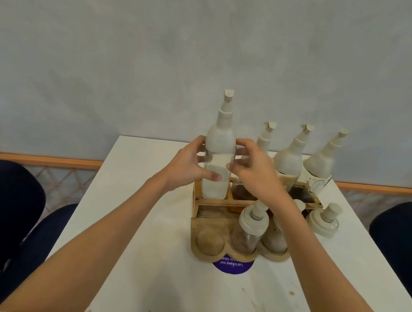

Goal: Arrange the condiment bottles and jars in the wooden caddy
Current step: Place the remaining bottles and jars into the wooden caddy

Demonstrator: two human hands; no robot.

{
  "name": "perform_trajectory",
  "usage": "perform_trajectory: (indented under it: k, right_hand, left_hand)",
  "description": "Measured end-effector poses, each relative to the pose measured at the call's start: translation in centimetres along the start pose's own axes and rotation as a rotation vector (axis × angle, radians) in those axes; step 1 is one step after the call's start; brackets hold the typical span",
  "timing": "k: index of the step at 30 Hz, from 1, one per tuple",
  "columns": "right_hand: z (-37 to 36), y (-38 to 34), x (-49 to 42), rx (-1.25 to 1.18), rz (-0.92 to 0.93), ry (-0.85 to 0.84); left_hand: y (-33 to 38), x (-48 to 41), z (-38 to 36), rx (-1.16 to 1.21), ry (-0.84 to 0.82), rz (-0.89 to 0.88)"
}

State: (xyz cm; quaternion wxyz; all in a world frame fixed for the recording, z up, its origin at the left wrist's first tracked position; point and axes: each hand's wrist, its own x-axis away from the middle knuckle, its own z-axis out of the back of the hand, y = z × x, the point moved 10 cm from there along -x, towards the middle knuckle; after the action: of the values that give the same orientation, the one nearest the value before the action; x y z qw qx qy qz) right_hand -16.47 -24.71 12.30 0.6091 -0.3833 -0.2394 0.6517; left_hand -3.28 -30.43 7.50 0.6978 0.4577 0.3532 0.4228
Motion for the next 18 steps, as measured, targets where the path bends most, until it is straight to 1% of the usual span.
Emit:
perform_trajectory:
  k: [7,11,18]
  right_hand:
    - [-1.9,1.8,0.3,0.061,-0.093,-0.063]
    - [-2.9,2.6,0.7,0.142,-0.105,-0.078]
    - [-2.9,2.7,1.1,0.144,-0.122,-0.073]
  left_hand:
    - [-2.1,0.3,-1.3,-0.033,-0.019,0.049]
    - [-3.3,0.3,-2.0,-0.104,-0.049,0.073]
    - [-4.4,-0.1,-2.3,-0.084,-0.079,0.122]
